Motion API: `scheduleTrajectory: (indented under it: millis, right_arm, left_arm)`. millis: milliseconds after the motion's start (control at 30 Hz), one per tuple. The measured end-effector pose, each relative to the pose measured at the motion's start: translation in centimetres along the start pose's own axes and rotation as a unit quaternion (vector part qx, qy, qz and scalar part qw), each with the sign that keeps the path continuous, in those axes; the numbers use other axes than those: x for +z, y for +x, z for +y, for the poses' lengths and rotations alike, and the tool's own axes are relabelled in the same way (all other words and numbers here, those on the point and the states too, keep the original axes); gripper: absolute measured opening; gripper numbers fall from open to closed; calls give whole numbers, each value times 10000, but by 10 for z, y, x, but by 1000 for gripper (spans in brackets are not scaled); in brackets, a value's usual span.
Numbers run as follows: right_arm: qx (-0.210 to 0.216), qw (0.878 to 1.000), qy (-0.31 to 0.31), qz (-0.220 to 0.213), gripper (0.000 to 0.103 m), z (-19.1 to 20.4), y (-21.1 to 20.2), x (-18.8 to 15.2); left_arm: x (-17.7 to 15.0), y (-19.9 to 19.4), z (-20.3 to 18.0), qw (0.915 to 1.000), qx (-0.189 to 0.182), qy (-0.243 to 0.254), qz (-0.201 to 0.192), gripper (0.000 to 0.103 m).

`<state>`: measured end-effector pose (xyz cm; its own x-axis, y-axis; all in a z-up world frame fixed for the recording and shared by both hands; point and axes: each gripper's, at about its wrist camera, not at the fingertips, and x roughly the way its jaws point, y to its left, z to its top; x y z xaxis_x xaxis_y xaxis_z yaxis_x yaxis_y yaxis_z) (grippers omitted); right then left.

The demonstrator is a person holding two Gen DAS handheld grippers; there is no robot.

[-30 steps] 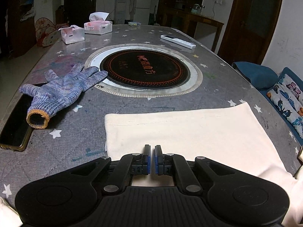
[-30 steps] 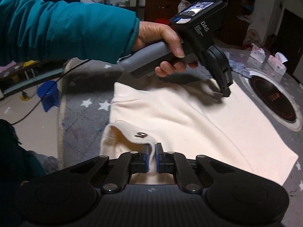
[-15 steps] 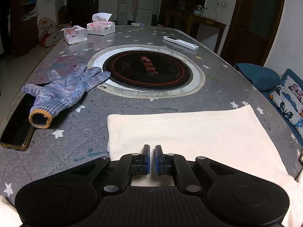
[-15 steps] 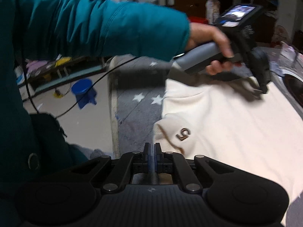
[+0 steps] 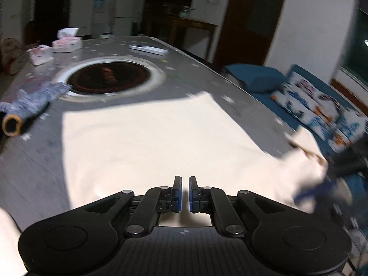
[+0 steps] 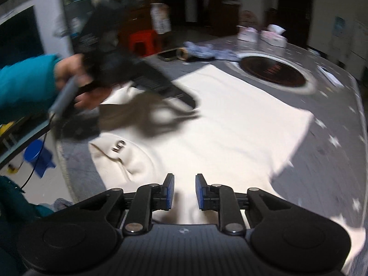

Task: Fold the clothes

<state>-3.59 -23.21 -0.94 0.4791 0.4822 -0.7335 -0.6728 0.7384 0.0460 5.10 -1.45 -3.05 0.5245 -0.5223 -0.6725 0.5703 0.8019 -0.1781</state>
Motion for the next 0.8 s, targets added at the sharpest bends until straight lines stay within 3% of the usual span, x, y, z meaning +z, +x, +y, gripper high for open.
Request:
scheduleTrajectory:
  millis: [133,300,433,667,800]
  right_arm:
    - [-341,9982,473,-170,25,-15,-15,-16]
    - [-978,9870,1233,-314,28,-44,-27,-36]
    - [-1552,9719,1751,-250,28,-66,-29,-53]
    - [-2790,9385,2033,-76,28,-79,-47,-85]
    - [-3068,9245,2261,-84,28,-82,-58,-98]
  left_arm:
    - [-24,-11,-22,9997,-90,238,-10,7]
    - [-41,-15,-35,9995,-170,256,37,8]
    - [-49,-18,-40,9996,-90,273,20,11]
    - [-52,-19,-43,9999,-24,141,-40,17]
    - [-56,-22,-46,9999,3,42,-98,21]
